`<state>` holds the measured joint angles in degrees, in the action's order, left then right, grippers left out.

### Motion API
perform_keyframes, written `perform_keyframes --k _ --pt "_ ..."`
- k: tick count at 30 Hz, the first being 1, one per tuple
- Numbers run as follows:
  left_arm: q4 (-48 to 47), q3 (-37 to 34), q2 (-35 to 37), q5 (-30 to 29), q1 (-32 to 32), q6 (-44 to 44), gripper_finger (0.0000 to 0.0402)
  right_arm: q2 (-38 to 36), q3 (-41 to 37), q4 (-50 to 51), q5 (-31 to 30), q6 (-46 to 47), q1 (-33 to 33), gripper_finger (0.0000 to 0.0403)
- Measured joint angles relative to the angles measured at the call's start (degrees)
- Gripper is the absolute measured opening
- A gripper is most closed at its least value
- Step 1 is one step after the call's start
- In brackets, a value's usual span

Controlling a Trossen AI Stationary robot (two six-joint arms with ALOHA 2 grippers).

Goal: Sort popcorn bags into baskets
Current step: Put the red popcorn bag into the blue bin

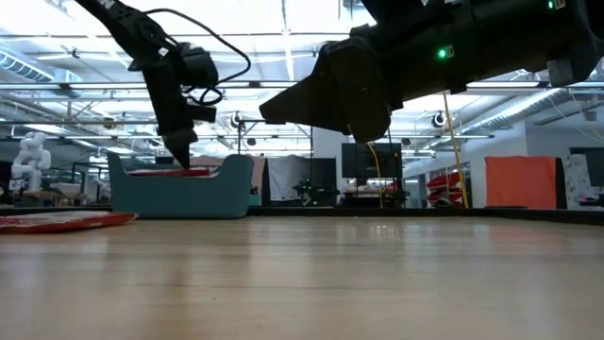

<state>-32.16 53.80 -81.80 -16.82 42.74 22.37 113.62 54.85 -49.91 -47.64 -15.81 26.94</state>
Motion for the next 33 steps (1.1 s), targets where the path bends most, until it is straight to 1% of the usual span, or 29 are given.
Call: perform_keyframes --k 7,11,14,18,20,23,25,28,30,33 --pt "-0.02 0.11 3.98 -0.31 0.41 -0.68 0.0026 0.0 0.0 0.01 0.0 0.07 0.0 0.0242" --pt "-1.15 0.13 6.98 0.43 0.28 -3.53 0.0026 0.0 0.0 0.02 0.0 0.09 0.0 0.0242" --pt "-3.75 0.15 10.23 3.64 -0.61 -7.3 0.0026 0.0 0.0 0.02 0.0 0.09 0.0 0.0242" --pt "-10.42 0.2 14.94 11.27 -3.34 -14.38 0.0026 0.0 0.0 0.02 0.0 0.13 -0.02 0.0242" --pt "-13.31 -0.17 16.81 14.77 -5.96 -17.39 0.0026 0.0 0.0 0.02 0.0 0.43 -0.02 0.0242" --pt "-14.89 -2.75 20.01 17.36 -12.17 -20.0 0.0026 0.0 0.0 0.02 0.0 2.36 -0.02 0.0242" --pt "-14.51 -5.55 22.42 17.49 -17.2 -22.37 0.0026 0.0 0.0 0.02 0.52 3.27 -0.02 0.0242" --pt "-13.92 -9.89 26.23 17.2 -24.97 -27.64 0.0026 0.01 0.0 -0.06 3.11 3.38 -0.04 0.0242" --pt "-13.32 -12.97 28.58 16.45 -30.04 -31.08 0.0026 0.02 0.0 -0.4 4.19 3.3 -0.16 0.0242" --pt "-9.79 -17.52 31.56 14.44 -37.07 -36.06 0.0026 0.03 0.0 -1.06 4.44 3.27 -0.69 0.0242"
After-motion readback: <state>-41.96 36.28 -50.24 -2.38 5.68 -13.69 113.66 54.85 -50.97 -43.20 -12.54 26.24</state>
